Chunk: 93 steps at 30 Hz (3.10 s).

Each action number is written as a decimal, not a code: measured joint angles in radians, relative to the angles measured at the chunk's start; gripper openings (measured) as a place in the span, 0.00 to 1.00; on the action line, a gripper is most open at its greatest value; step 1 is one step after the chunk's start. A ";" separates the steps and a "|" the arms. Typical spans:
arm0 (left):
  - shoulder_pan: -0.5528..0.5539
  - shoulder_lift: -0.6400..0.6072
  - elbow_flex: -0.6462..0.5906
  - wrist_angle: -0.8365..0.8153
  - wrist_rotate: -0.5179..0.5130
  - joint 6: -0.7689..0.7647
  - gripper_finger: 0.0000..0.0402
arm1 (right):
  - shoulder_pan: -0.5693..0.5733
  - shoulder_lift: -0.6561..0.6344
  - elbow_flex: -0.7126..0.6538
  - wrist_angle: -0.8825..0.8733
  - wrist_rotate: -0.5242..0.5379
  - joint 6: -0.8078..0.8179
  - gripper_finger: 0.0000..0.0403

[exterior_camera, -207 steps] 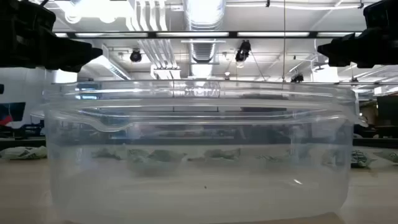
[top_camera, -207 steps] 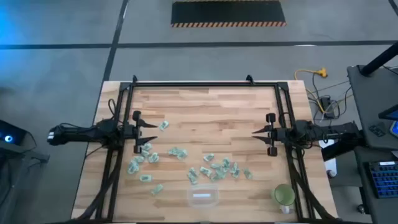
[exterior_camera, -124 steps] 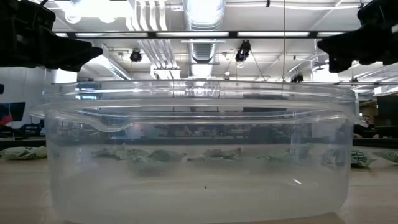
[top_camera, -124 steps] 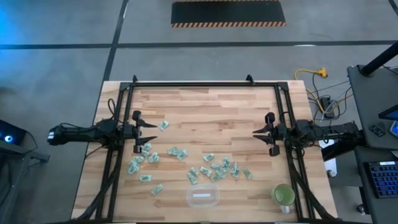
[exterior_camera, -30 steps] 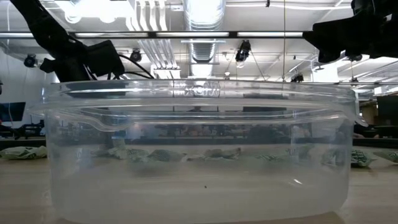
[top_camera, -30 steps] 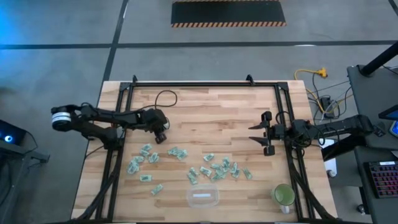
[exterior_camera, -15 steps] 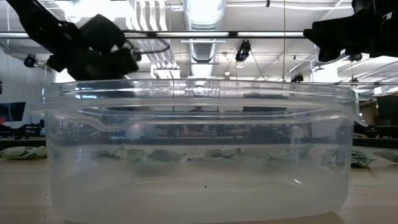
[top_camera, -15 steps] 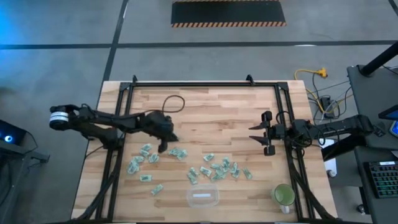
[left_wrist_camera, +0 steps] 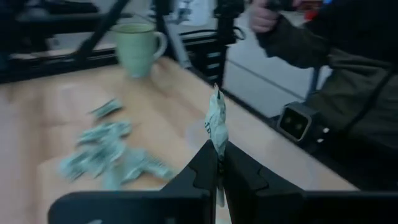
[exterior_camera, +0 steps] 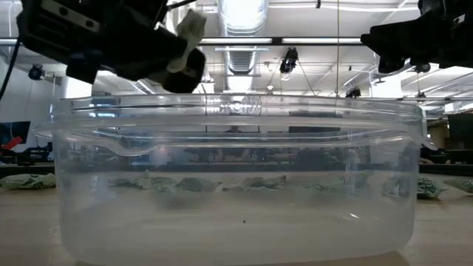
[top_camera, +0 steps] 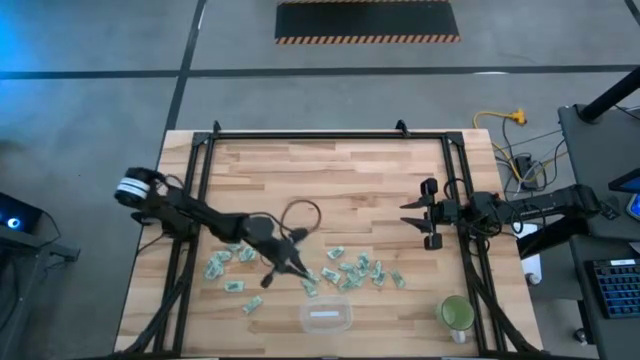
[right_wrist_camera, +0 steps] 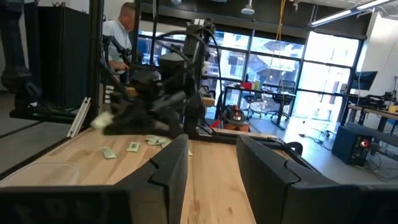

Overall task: Pick and place Stevia / Truvia into bins
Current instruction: Put the stevia packet into the transparent container

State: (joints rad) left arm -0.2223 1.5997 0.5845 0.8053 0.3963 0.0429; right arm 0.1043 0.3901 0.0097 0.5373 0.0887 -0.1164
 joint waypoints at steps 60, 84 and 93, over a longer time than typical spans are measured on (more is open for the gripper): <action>-0.035 -0.267 0.151 -0.986 -0.489 -0.118 0.41 | 0.054 1.037 0.522 -0.315 -0.165 0.065 0.22; -0.033 -0.330 0.064 -0.968 -0.568 -0.141 0.41 | 0.053 1.440 0.791 -0.319 -0.102 -0.120 0.23; -0.032 -0.326 0.063 -0.967 -0.580 -0.134 0.41 | 0.053 1.443 0.789 -0.326 -0.059 -0.116 0.12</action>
State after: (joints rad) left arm -0.2546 1.2739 0.6476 -0.1616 -0.1838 -0.0909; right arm 0.1570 1.8328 0.7986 0.2116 0.0299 -0.2326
